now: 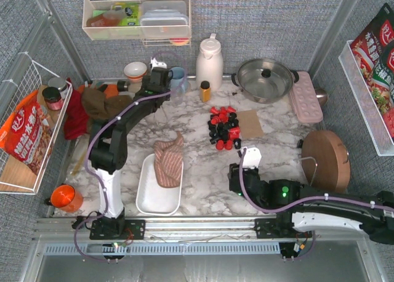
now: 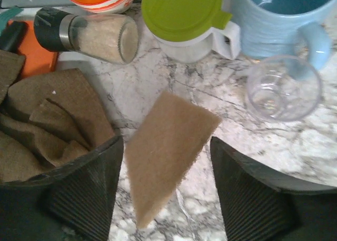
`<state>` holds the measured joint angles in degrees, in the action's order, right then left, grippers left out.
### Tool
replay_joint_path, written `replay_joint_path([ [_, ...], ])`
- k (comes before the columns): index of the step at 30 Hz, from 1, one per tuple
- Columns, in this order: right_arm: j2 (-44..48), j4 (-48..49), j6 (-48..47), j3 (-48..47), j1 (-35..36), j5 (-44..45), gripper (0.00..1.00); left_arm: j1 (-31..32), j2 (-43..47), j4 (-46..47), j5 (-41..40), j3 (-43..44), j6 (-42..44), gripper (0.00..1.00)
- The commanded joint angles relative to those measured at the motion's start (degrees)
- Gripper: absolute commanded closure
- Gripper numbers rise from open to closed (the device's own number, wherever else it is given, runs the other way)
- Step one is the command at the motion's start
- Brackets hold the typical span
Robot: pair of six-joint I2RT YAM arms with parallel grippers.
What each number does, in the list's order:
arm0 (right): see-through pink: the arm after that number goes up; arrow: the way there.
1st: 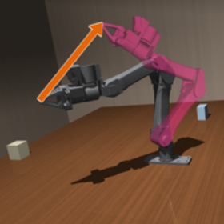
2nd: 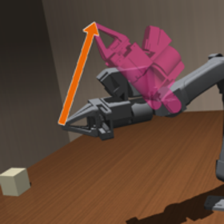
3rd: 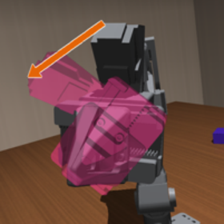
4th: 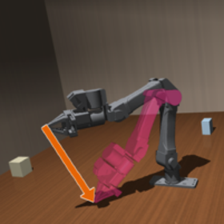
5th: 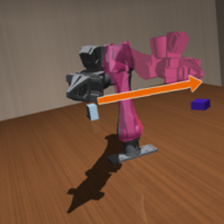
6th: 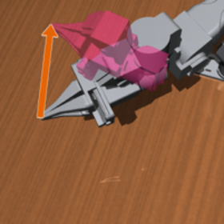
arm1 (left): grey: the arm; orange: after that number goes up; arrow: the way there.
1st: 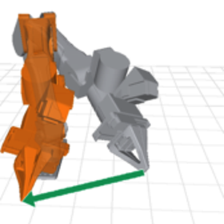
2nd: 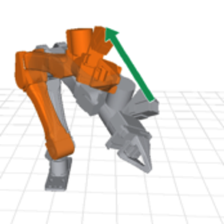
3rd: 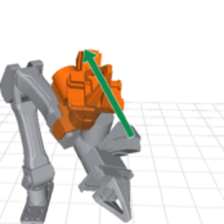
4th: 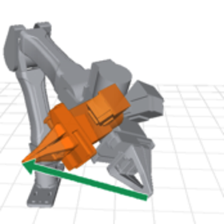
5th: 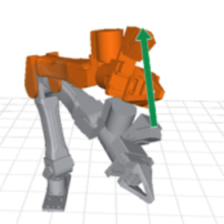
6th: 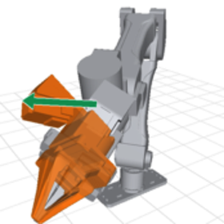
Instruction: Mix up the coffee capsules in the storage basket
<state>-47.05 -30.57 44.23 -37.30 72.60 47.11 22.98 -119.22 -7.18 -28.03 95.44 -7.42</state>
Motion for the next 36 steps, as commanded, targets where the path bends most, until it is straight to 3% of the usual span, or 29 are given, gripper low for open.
replay_joint_path([
  [1, 2.3, -2.5, -1.2, 0.4, -0.5, 1.1, 0.48, 0.3, 5.8, -1.9, 4.3, -1.6, -5.5, 0.22],
  [7, 2.2, -2.9, -4.7, -0.7, -1.0, 0.3, 0.48, 2.7, 21.8, -6.8, 6.4, -12.5, -9.9, 0.21],
  [11, -0.3, -0.9, -7.7, -1.8, -1.3, -1.5, 0.47, 2.4, 30.8, -2.3, 4.4, -24.2, -9.5, 0.16],
  [15, -4.9, 1.9, -9.6, -3.3, -1.6, -2.8, 0.47, 1.3, 30.4, -7.8, -0.6, -20.2, -8.0, 0.16],
  [18, -9.0, 2.7, -9.8, -5.1, -1.7, -3.9, 0.47, 1.4, 31.2, -14.4, 4.4, -17.7, -9.0, 0.29],
  [20, -11.5, 2.7, -9.4, -6.5, -1.7, -5.0, 0.47, 1.9, 34.1, -16.6, 8.5, -20.9, -10.0, 0.33],
  [28, -17.3, 5.3, -9.7, -9.1, -1.7, -8.4, 0.47, 7.6, 51.7, -16.7, 18.9, -42.3, -16.7, 0.33],
  [36, -22.1, 6.2, -9.4, -11.1, -1.7, -9.8, 0.47, 17.0, 57.7, -14.2, 21.3, -49.6, -24.7, 0.35],
])
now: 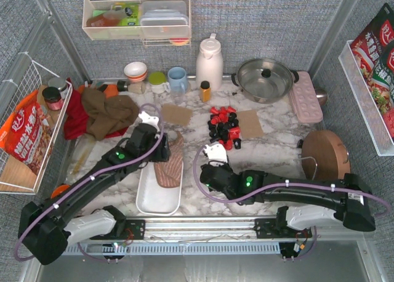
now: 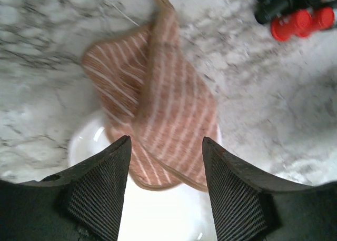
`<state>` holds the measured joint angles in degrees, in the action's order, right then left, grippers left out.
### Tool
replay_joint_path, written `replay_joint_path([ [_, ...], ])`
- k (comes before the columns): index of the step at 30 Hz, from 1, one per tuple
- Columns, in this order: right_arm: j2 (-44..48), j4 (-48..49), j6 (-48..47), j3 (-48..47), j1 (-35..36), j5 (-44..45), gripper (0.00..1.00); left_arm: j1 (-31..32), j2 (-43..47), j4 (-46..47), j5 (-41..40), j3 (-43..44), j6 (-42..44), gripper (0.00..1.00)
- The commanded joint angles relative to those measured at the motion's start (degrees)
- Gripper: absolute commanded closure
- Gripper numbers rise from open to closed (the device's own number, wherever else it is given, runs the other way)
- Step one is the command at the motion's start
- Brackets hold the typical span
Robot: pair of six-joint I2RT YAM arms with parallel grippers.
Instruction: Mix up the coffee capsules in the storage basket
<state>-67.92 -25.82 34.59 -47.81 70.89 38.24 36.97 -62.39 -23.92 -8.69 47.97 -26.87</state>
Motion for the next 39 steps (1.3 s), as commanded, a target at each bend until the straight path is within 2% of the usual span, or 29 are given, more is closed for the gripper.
replay_joint_path([
  [1, -1.5, 1.7, 0.5, -0.4, 0.0, -1.2, 0.47, 3.5, 0.9, 3.5, 1.9, -3.2, -5.8, 0.35],
  [9, -1.2, 1.8, 1.1, 0.2, 0.0, -2.4, 0.47, 3.8, -1.1, 9.3, -0.1, -9.2, -7.9, 0.35],
  [14, -0.4, 1.7, 1.3, 1.1, 0.0, -2.2, 0.47, 3.8, -2.0, 16.1, 2.3, -12.4, -9.6, 0.35],
  [19, 0.0, 1.4, 1.3, 1.5, 0.0, -2.2, 0.47, 3.8, -3.9, 18.6, 0.7, -14.2, -9.6, 0.39],
  [22, 0.0, 1.0, 1.2, 1.7, 0.0, -1.8, 0.47, 3.8, -4.2, 19.8, 0.3, -14.8, -9.5, 0.46],
  [24, 0.0, 1.0, 1.2, 1.8, 0.0, -1.6, 0.47, 3.8, -4.1, 20.4, 0.0, -15.0, -9.4, 0.55],
  [25, 0.0, 1.0, 1.2, 1.9, 0.0, -1.6, 0.47, 3.8, -4.2, 20.5, -0.4, -15.0, -9.3, 0.61],
  [29, 0.2, 1.0, 1.1, 1.9, 0.0, -1.6, 0.47, 3.8, -4.1, 18.7, -2.2, -13.1, -8.9, 0.96],
  [30, 0.3, 1.0, 1.1, 1.8, 0.0, -1.6, 0.47, 3.8, -4.0, 17.0, -3.1, -12.0, -8.6, 1.0],
  [39, 1.4, 0.8, 0.6, 2.2, 0.0, -0.7, 0.47, 3.8, 1.4, 3.7, -8.8, 2.2, -3.7, 1.0],
])
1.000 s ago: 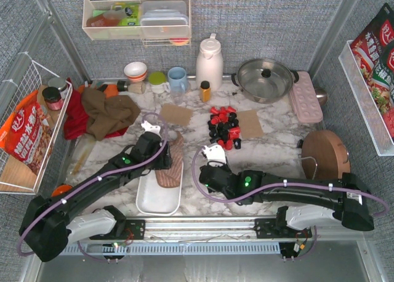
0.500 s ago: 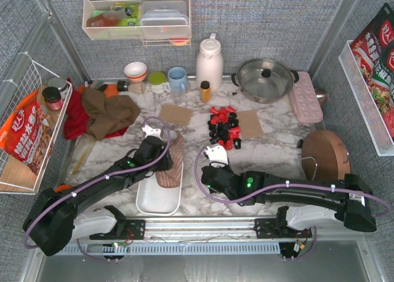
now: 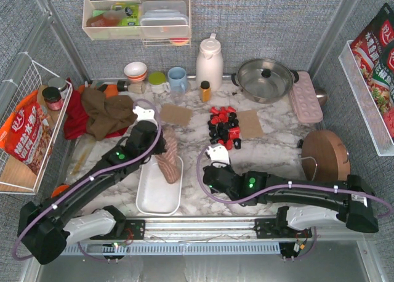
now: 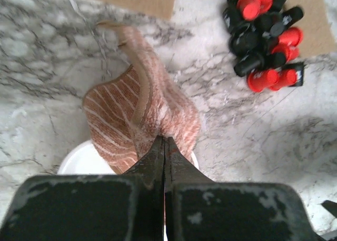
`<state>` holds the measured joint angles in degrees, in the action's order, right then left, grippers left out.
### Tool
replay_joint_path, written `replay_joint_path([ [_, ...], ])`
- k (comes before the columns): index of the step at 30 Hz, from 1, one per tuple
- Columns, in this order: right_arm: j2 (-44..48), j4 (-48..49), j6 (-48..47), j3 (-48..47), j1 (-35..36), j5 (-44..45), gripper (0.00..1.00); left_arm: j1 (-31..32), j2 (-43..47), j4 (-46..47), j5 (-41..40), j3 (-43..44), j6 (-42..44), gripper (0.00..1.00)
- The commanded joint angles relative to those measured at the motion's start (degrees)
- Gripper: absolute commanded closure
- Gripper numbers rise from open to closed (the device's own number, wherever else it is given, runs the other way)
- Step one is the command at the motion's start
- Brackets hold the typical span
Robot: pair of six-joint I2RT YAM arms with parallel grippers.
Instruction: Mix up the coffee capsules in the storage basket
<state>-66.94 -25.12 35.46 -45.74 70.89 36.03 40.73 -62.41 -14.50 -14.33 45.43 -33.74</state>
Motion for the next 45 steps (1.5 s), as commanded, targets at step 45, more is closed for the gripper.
replay_joint_path([
  [45, 10.0, 2.9, -8.6, 0.9, -2.6, 6.1, 0.35, -37.1, -32.5, 7.8, 2.9, 41.1, 18.9, 0.63],
])
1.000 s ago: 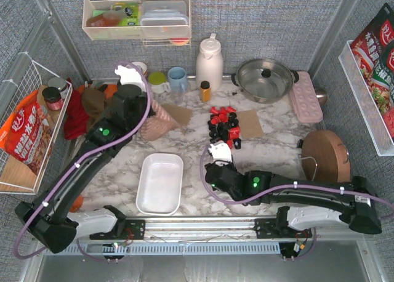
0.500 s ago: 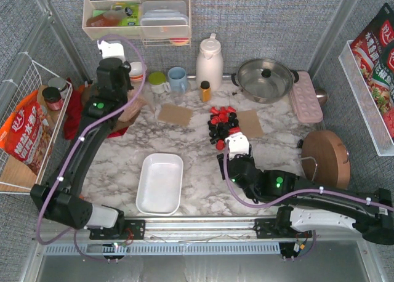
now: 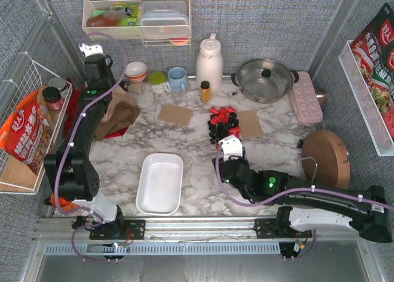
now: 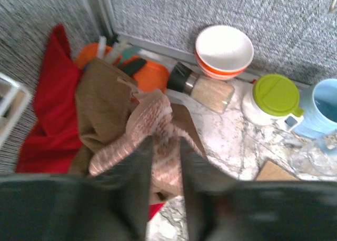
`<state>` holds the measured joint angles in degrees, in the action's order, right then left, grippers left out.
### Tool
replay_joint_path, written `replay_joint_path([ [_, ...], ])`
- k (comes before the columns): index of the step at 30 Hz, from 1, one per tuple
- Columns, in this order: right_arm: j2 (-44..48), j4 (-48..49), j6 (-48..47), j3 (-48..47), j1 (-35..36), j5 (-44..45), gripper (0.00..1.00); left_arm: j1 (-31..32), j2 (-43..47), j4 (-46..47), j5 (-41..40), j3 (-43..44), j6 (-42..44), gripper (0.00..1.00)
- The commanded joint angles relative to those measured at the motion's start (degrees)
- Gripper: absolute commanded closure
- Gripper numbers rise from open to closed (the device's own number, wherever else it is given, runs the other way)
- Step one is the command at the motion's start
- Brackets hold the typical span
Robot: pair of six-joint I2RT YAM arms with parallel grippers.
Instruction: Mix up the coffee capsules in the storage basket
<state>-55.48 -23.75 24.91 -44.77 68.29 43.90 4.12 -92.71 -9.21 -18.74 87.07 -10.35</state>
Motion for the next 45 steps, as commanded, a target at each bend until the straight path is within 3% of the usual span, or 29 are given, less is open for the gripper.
replay_joint_path([
  [1, -2.1, 1.5, 2.2, -0.2, 0.0, -2.0, 0.35, -0.6, -2.7, 2.4, 8.3, -0.8, -5.3, 0.49],
  [5, -3.9, 1.4, 2.5, -0.8, 0.0, -3.3, 0.35, -0.6, -1.2, 2.5, 8.8, -2.5, -7.9, 0.1],
  [6, -4.3, 1.3, 2.5, -0.9, 0.0, -3.5, 0.35, -0.6, 0.0, 2.0, 8.1, -2.8, -8.2, 0.02],
  [7, -4.5, 1.3, 2.5, -1.0, 0.0, -3.7, 0.35, -0.5, 1.1, 0.8, 7.5, -2.8, -8.3, 0.01],
  [13, -6.2, 3.4, 3.1, -1.3, 0.0, -3.2, 0.35, 1.2, 9.1, -11.5, 6.0, -4.4, -8.4, 0.01],
  [22, -12.3, 7.9, 5.1, -3.7, 0.0, -4.0, 0.35, 7.6, 32.9, -14.2, 9.7, -32.1, -12.5, 0.16],
  [31, -14.5, 6.8, 6.9, -5.3, 0.0, -6.3, 0.35, 12.9, 43.5, -16.7, 12.3, -47.2, -19.1, 0.29],
  [35, -13.6, 6.4, 6.8, -4.5, 0.0, -5.1, 0.35, 18.6, 43.3, -18.1, 9.2, -47.4, -20.8, 0.31],
  [42, -11.3, 3.9, 5.4, -3.8, -0.4, -1.6, 0.35, 21.5, 38.6, -21.4, 4.8, -46.6, -23.1, 0.31],
  [45, -9.4, 3.7, 4.9, -2.6, -1.1, -1.0, 0.35, 21.9, 37.2, -22.0, 3.6, -46.5, -24.2, 0.37],
])
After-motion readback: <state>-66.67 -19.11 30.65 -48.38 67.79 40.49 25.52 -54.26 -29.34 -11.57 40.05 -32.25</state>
